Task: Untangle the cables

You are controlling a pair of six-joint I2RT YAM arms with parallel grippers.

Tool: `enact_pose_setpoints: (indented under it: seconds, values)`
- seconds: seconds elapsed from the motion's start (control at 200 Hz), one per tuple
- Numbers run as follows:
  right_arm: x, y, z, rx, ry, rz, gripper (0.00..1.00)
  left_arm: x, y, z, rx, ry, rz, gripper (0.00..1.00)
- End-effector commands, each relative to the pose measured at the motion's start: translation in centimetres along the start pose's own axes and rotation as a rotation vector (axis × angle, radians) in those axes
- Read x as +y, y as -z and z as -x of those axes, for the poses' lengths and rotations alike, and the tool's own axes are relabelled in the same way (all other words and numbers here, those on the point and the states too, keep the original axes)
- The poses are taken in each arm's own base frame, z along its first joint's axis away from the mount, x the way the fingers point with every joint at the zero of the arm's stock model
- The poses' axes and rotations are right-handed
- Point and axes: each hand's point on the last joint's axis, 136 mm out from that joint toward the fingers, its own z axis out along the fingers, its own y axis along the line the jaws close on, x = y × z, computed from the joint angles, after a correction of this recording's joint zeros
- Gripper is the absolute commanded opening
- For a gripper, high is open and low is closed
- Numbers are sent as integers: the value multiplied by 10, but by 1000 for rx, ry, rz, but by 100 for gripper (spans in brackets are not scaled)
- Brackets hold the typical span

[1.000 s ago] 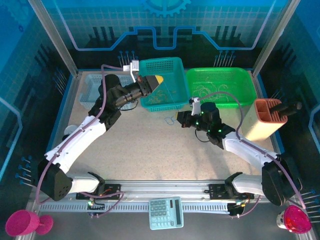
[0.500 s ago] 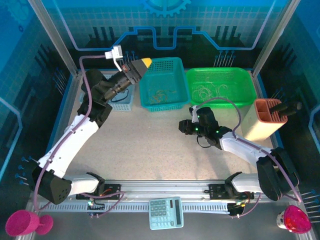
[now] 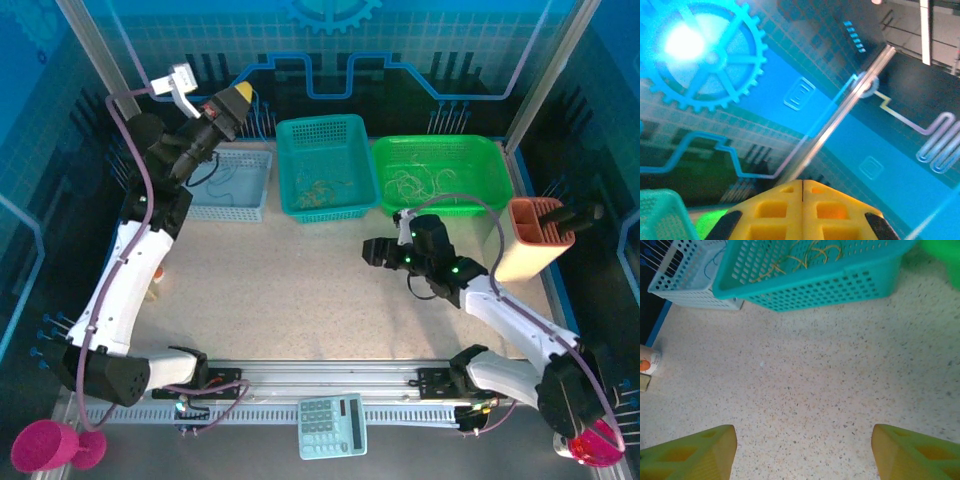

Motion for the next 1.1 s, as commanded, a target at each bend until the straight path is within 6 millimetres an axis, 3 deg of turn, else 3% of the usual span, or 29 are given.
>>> enact_pose_setpoints:
  seconds: [0.0, 0.19, 0.45, 0.77, 0.975, 1.095]
  values:
    - [3, 27, 20, -44, 42, -27, 74, 23, -2, 15, -35, -113, 94, 0]
    - [9, 61, 37, -109, 65, -32, 78, 61, -13, 24, -56, -136, 174, 0]
    - [11, 88, 43, -143, 85, -41, 80, 124, -27, 28, -55, -157, 295, 0]
    - [7, 105, 41, -157, 94, -61, 82, 214, -26, 9, -5, -126, 452, 0]
    - [1, 109, 40, -159, 89, -77, 82, 251, -16, -3, 9, -70, 508, 0]
    - [1, 110, 40, -162, 86, -76, 82, 271, -8, -24, 52, -36, 539, 0]
